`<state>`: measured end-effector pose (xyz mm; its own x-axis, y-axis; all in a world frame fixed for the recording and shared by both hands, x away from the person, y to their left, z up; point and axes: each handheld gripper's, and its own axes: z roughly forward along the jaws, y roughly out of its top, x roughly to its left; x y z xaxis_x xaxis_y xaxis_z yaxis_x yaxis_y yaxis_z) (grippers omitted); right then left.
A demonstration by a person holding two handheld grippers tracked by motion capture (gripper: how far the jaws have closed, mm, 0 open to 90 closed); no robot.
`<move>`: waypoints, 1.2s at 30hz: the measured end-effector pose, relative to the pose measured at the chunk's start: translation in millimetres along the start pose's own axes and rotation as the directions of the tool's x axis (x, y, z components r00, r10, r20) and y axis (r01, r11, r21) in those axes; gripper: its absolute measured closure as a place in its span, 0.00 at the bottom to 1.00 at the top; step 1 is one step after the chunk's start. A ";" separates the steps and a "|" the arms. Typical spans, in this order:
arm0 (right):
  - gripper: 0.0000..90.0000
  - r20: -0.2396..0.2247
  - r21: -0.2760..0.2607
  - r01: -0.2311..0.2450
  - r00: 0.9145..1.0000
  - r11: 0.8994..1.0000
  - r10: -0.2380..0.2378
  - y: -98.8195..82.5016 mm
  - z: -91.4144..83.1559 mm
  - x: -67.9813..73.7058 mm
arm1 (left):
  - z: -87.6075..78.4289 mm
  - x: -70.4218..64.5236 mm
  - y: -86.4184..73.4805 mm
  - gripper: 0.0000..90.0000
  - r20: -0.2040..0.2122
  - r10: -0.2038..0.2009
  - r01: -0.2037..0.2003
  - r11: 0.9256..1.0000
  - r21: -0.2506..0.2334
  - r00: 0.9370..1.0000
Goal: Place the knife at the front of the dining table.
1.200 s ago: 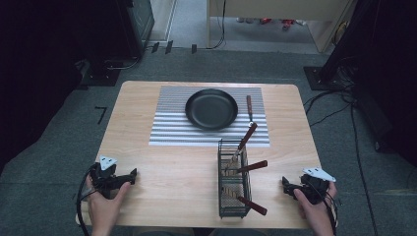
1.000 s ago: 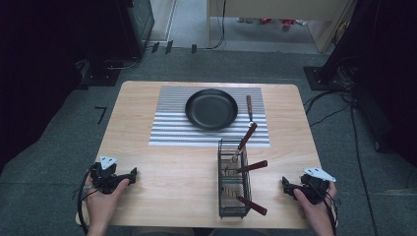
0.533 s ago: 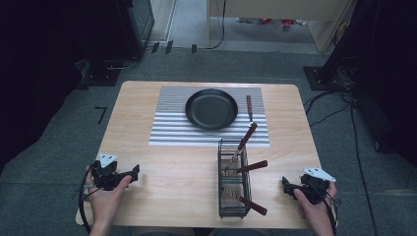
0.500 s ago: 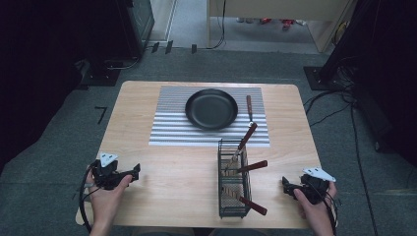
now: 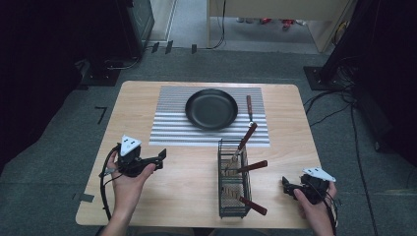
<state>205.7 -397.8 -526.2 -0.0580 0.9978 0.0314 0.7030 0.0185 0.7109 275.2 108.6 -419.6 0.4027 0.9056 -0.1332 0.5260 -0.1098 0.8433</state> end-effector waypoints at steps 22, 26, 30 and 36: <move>0.01 -0.003 -0.003 0.000 1.000 1.000 0.000 0.0 0.0 -0.5 | 38.6 -93.0 62.5 0.07 0.222 0.137 -0.129 0.990 -0.048 0.965; 0.01 -0.006 -0.004 0.000 1.000 1.000 0.000 -0.1 -0.1 -0.9 | 52.2 -108.4 66.0 0.08 0.275 0.155 -0.152 0.988 -0.032 0.949; 0.01 -0.007 -0.004 -0.005 1.000 1.000 0.005 -0.1 -0.3 -1.0 | 67.7 -120.8 68.0 0.15 0.319 0.148 -0.152 0.988 -0.011 0.936; 0.01 -0.010 -0.004 -0.009 1.000 1.000 0.009 -0.1 -0.5 -1.4 | 83.3 -137.1 73.0 0.26 0.412 0.171 -0.185 0.983 -0.006 0.895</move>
<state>205.4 -399.2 -526.0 -0.0593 0.9972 0.0447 0.7005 0.0096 0.7136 320.7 -57.7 -383.1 0.7587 0.6233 -0.1894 0.4379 -0.2728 0.8566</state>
